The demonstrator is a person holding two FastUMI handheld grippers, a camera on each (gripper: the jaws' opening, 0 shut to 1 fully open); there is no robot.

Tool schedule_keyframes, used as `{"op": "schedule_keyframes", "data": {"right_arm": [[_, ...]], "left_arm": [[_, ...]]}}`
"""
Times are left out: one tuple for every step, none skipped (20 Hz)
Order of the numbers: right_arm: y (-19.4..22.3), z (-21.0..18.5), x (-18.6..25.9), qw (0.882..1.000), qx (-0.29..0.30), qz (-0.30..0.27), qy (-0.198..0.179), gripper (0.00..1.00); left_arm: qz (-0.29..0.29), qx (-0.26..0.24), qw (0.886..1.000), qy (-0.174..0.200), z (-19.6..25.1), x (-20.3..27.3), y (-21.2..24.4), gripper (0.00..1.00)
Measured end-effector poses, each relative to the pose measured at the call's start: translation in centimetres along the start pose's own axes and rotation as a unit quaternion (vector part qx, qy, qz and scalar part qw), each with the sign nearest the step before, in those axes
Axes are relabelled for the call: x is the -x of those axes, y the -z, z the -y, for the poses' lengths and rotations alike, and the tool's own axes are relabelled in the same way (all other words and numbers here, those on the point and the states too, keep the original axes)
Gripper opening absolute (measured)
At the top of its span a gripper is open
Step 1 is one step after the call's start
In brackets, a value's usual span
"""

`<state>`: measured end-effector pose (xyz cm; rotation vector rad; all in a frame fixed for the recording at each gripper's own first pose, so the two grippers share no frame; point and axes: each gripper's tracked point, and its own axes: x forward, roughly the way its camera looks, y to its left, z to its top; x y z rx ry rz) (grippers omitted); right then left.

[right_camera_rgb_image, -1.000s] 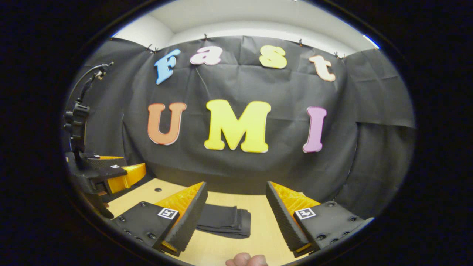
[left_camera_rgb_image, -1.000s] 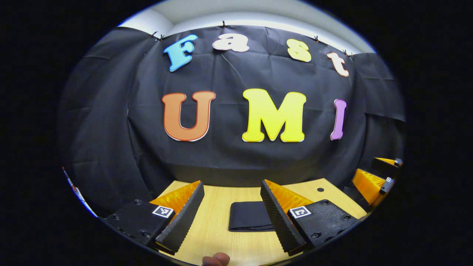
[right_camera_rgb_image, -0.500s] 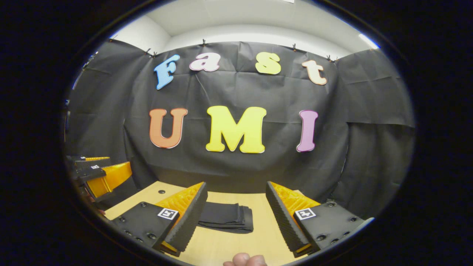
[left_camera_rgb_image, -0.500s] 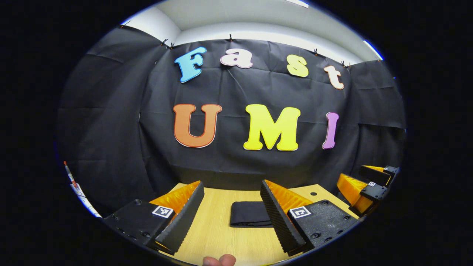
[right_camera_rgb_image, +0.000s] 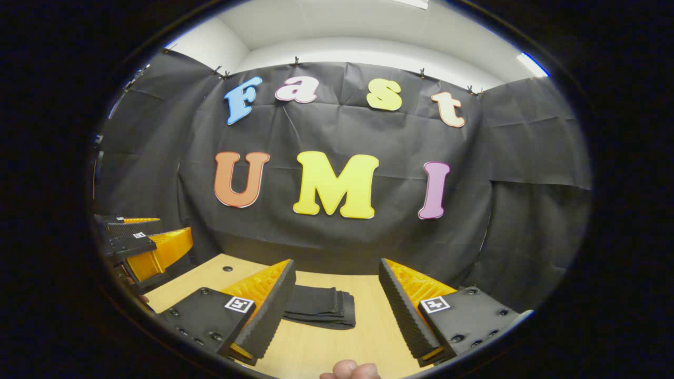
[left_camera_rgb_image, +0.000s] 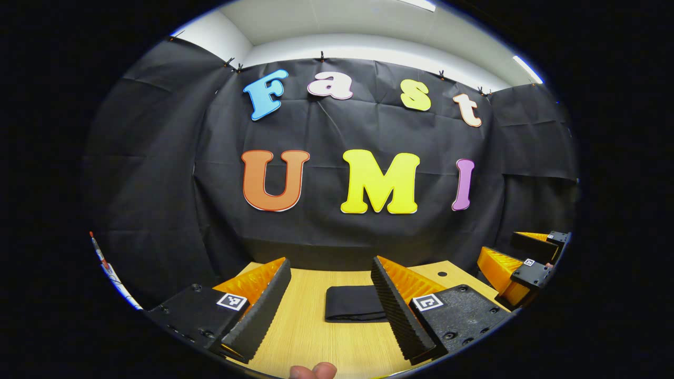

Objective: Grasp the waist and the cuffs of the jeans and fold them to make the two legs overlap; first hold the waist and fold one-third of the jeans toward the cuffs, then hold the cuffs and fold the remaining one-third in the same direction to finish folding.

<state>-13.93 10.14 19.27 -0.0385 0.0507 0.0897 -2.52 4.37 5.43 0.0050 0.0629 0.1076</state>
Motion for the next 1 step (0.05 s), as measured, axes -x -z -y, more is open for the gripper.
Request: {"op": "schedule_keyframes", "data": {"right_arm": [[-0.12,0.0,0.19,1.0,0.001,0.002,0.001,0.99]], "left_arm": [[0.0,-0.001,1.0,0.0,0.0,-0.08,-0.01,0.87]]}}
